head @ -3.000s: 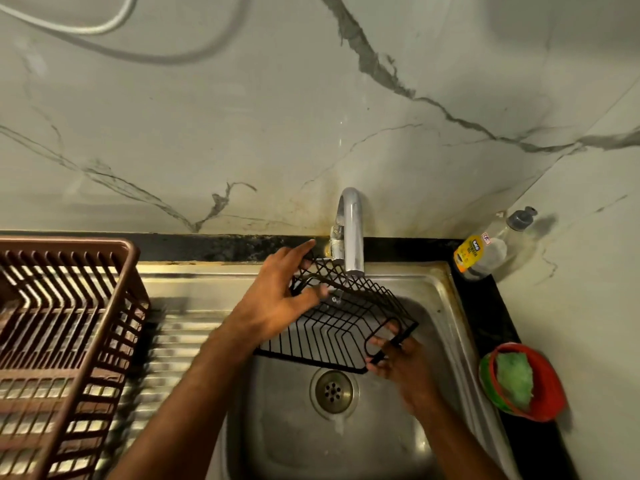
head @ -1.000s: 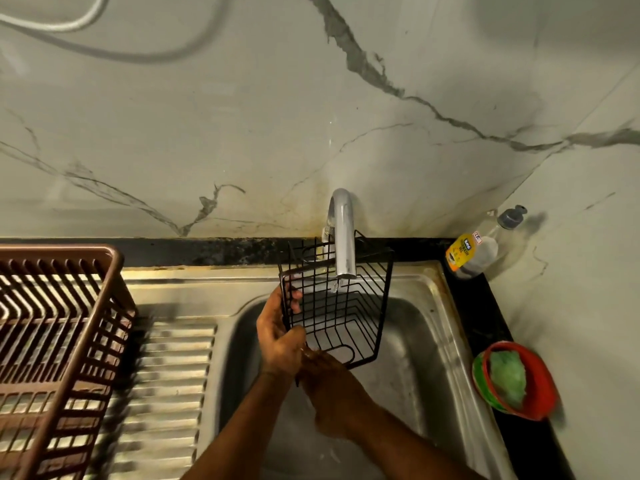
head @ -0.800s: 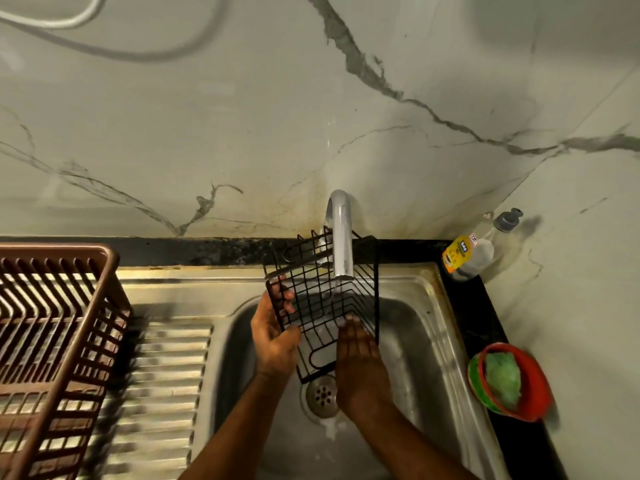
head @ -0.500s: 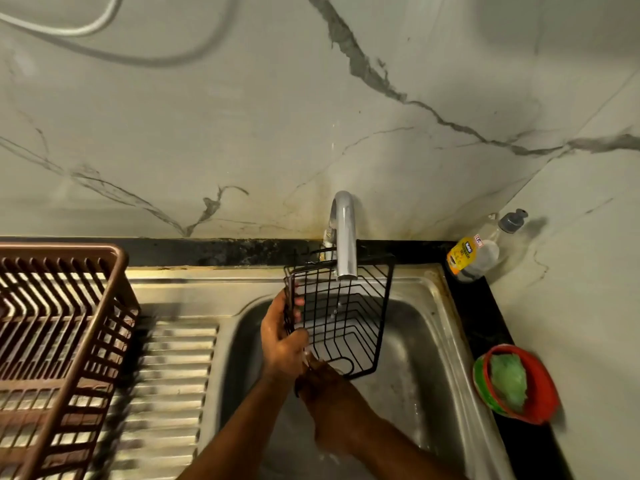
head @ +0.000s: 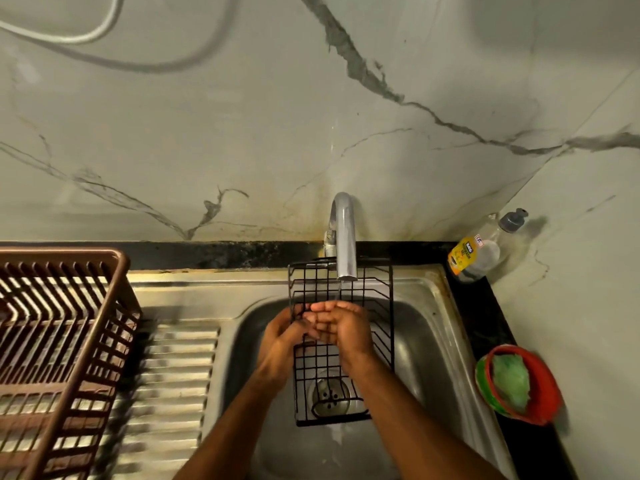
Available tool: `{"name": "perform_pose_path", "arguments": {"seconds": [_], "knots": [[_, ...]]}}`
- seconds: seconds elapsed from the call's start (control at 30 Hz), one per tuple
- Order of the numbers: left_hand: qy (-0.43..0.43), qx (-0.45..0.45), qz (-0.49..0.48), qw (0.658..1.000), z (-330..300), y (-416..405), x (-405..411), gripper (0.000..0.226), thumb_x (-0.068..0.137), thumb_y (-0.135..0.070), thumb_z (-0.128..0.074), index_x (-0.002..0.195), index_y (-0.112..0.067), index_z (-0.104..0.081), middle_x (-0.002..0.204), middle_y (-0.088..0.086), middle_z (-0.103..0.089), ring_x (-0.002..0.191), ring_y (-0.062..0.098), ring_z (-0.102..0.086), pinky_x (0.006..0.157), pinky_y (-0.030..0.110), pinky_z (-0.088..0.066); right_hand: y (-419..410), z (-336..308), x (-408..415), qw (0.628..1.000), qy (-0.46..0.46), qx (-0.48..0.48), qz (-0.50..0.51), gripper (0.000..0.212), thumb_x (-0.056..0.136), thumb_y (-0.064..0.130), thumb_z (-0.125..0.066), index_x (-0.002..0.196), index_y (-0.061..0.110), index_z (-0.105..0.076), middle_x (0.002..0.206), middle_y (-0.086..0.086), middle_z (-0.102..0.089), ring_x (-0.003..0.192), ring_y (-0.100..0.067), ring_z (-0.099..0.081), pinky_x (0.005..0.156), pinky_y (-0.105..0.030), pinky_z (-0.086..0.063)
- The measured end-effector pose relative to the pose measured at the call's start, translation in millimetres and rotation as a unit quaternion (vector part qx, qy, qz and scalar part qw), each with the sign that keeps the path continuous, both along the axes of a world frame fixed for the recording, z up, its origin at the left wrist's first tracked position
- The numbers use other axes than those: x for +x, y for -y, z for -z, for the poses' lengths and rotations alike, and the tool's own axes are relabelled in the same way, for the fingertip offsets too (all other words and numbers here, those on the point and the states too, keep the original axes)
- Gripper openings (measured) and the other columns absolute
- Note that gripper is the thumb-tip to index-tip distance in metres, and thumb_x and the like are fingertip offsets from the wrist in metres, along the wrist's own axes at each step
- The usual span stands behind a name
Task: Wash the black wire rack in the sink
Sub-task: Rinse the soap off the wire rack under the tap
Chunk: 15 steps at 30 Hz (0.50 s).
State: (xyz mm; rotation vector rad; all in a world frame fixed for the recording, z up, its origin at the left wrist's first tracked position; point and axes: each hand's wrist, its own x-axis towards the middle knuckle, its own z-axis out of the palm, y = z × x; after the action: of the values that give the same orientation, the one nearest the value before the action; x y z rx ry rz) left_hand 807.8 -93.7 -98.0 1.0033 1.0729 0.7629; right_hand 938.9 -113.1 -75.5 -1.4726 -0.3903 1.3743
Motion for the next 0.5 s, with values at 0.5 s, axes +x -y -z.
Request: {"name": "perform_pose_path", "arguments": {"seconds": [0.5], "knots": [[-0.014,-0.004,0.011,1.0,-15.9,-4.1,16.8,0.045,0.082,-0.05,-0.068,0.1,-0.009,-0.074,0.096,0.013,-0.078,0.092,0.029,-0.074,0.082,0.039,-0.06,50.5,2.6,-0.5,0.974,-0.048,-0.199,-0.099,0.032,0.087,-0.001,-0.041,0.089,0.0,-0.073,0.097,-0.016,-0.078,0.092,-0.03,-0.076,0.099,-0.045,-0.055]]}}
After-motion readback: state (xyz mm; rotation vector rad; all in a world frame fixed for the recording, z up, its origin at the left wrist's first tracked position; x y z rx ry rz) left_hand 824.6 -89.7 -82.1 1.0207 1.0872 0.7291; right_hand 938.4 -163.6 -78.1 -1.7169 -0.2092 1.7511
